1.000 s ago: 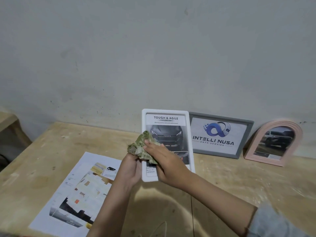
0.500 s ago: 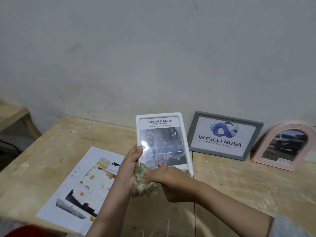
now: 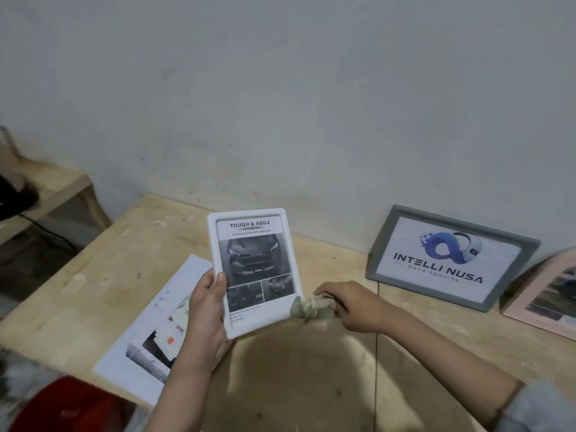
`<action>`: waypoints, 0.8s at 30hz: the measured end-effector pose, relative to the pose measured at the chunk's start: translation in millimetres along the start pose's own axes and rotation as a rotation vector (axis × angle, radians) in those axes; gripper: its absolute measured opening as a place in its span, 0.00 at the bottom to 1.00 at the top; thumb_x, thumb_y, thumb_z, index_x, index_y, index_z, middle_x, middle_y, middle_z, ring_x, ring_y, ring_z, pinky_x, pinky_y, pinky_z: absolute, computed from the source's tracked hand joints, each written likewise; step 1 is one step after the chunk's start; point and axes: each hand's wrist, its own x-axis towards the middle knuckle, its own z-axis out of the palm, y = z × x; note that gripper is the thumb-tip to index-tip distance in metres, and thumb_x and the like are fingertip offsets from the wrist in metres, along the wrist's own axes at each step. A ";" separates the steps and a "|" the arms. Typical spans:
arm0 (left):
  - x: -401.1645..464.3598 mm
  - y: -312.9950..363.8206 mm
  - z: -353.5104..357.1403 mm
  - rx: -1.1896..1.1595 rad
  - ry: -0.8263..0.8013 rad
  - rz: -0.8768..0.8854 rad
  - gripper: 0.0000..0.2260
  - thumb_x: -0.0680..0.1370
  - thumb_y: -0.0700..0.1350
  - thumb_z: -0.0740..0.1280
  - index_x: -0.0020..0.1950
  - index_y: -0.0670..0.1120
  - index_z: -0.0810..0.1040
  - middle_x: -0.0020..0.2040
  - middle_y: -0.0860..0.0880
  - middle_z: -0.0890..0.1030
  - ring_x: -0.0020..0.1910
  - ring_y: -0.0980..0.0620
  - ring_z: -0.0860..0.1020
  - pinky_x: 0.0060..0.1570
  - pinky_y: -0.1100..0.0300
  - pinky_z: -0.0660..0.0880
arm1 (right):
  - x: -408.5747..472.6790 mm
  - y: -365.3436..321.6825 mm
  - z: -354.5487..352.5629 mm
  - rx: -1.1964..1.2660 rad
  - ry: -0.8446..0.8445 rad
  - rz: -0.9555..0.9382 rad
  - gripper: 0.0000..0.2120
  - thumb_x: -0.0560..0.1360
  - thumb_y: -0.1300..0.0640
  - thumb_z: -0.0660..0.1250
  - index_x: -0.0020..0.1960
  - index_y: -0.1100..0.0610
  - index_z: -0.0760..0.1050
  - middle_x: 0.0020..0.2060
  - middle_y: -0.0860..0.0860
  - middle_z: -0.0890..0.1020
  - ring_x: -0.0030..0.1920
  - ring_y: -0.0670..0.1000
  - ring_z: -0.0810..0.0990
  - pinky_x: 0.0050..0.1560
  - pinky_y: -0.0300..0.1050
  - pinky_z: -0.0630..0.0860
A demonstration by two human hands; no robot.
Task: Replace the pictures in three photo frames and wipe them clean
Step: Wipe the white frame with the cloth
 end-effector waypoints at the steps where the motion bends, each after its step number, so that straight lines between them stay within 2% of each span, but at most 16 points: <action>1: 1.8 1.2 -5.8 0.009 0.016 0.010 0.11 0.83 0.40 0.56 0.56 0.42 0.77 0.47 0.43 0.84 0.40 0.49 0.84 0.36 0.56 0.81 | 11.9 8.2 -2.7 -0.015 0.011 0.001 0.20 0.72 0.65 0.59 0.61 0.52 0.74 0.51 0.52 0.82 0.50 0.52 0.79 0.48 0.44 0.74; 5: 12.7 0.3 -28.7 0.055 0.079 0.004 0.12 0.83 0.41 0.56 0.60 0.41 0.77 0.52 0.42 0.83 0.48 0.45 0.83 0.49 0.47 0.80 | 71.9 36.2 -11.5 -0.147 0.062 0.001 0.20 0.68 0.67 0.61 0.58 0.55 0.75 0.51 0.53 0.81 0.52 0.56 0.78 0.47 0.50 0.75; 7: 15.2 -2.4 -34.7 0.064 0.086 -0.011 0.12 0.82 0.41 0.56 0.58 0.41 0.77 0.51 0.43 0.84 0.48 0.45 0.83 0.47 0.49 0.81 | 95.6 47.3 -13.8 -0.176 0.113 0.037 0.19 0.67 0.67 0.62 0.56 0.55 0.76 0.51 0.54 0.82 0.51 0.57 0.78 0.46 0.50 0.75; 10: 23.7 -6.0 -41.3 0.078 0.107 -0.036 0.11 0.82 0.40 0.56 0.54 0.42 0.78 0.45 0.46 0.85 0.42 0.48 0.84 0.39 0.55 0.81 | 131.8 66.1 -4.1 -0.176 0.199 0.093 0.17 0.64 0.66 0.64 0.51 0.55 0.78 0.46 0.54 0.83 0.47 0.60 0.79 0.44 0.51 0.75; 12: 25.9 -8.5 -43.6 0.080 0.097 -0.055 0.11 0.82 0.40 0.56 0.54 0.42 0.78 0.46 0.44 0.85 0.44 0.46 0.83 0.41 0.53 0.82 | 144.0 76.2 9.6 -0.181 0.214 0.150 0.15 0.64 0.65 0.64 0.49 0.53 0.77 0.43 0.54 0.82 0.45 0.61 0.79 0.44 0.52 0.75; 15: 30.9 -13.3 -44.6 0.079 0.103 -0.091 0.11 0.82 0.41 0.56 0.53 0.44 0.79 0.49 0.42 0.84 0.47 0.43 0.82 0.49 0.48 0.80 | 149.4 85.6 33.9 -0.156 0.132 0.247 0.13 0.70 0.63 0.62 0.53 0.53 0.75 0.49 0.55 0.81 0.51 0.60 0.78 0.49 0.50 0.70; 17: 34.4 -16.3 -42.5 0.071 0.112 -0.116 0.12 0.82 0.41 0.56 0.53 0.43 0.79 0.50 0.41 0.83 0.49 0.42 0.81 0.53 0.46 0.78 | 148.6 86.2 43.1 -0.045 0.055 0.313 0.12 0.74 0.63 0.59 0.56 0.55 0.74 0.53 0.56 0.79 0.55 0.59 0.76 0.57 0.52 0.67; 19: 37.9 -19.3 -41.0 0.067 0.124 -0.133 0.12 0.82 0.40 0.56 0.58 0.40 0.77 0.54 0.38 0.81 0.53 0.39 0.79 0.57 0.43 0.75 | 149.8 87.0 42.8 0.011 0.032 0.315 0.13 0.73 0.65 0.60 0.57 0.57 0.72 0.54 0.57 0.78 0.57 0.59 0.75 0.63 0.56 0.65; 22: 43.4 -24.9 -35.0 0.062 0.110 -0.151 0.13 0.82 0.40 0.56 0.62 0.38 0.74 0.58 0.36 0.79 0.56 0.38 0.78 0.59 0.43 0.73 | 147.9 91.3 31.2 -0.057 -0.117 0.297 0.20 0.71 0.64 0.63 0.63 0.55 0.69 0.59 0.57 0.75 0.61 0.61 0.72 0.66 0.58 0.60; 24: 46.6 -27.7 -28.8 0.062 0.096 -0.149 0.12 0.82 0.39 0.56 0.61 0.39 0.75 0.58 0.36 0.79 0.55 0.39 0.78 0.59 0.44 0.74 | 139.9 87.8 23.3 -0.001 -0.059 0.267 0.21 0.73 0.64 0.63 0.65 0.55 0.69 0.63 0.55 0.74 0.66 0.59 0.70 0.69 0.58 0.58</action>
